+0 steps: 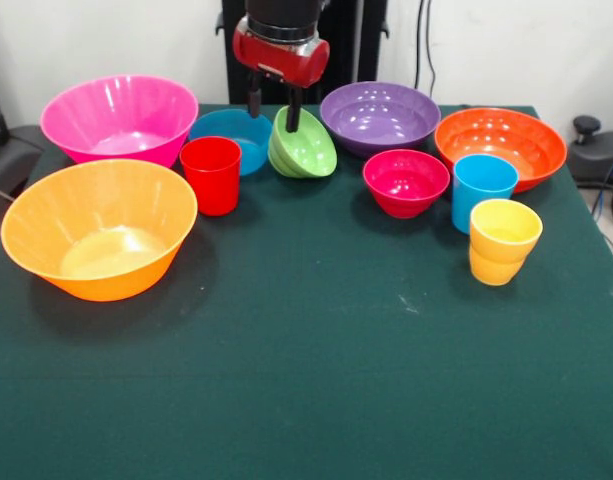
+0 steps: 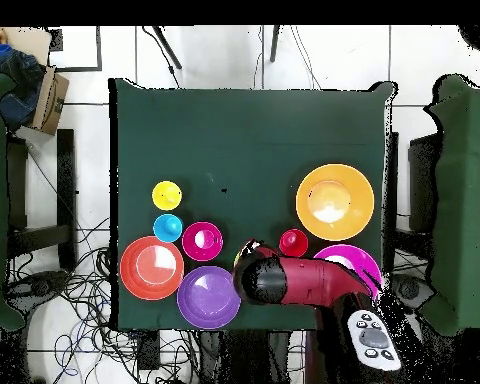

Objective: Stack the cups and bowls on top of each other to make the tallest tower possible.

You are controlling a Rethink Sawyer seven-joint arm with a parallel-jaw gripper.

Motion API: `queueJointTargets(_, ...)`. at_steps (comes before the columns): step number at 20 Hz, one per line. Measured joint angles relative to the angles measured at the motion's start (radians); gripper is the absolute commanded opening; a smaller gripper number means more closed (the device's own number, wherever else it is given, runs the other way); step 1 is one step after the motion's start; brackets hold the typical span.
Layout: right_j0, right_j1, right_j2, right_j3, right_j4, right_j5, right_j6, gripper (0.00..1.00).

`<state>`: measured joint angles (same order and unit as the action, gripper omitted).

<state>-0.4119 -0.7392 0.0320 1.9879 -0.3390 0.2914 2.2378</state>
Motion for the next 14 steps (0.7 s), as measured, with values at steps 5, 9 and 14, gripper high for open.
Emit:
queueJointTargets(5,-0.036,-0.022,0.033,0.000,-0.038,0.000,0.000,1.00)
queueJointTargets(9,-0.048,-0.028,0.058,0.000,-0.056,0.000,0.000,1.00)
queueJointTargets(14,-0.047,-0.028,0.070,0.000,-0.074,0.000,0.000,1.00)
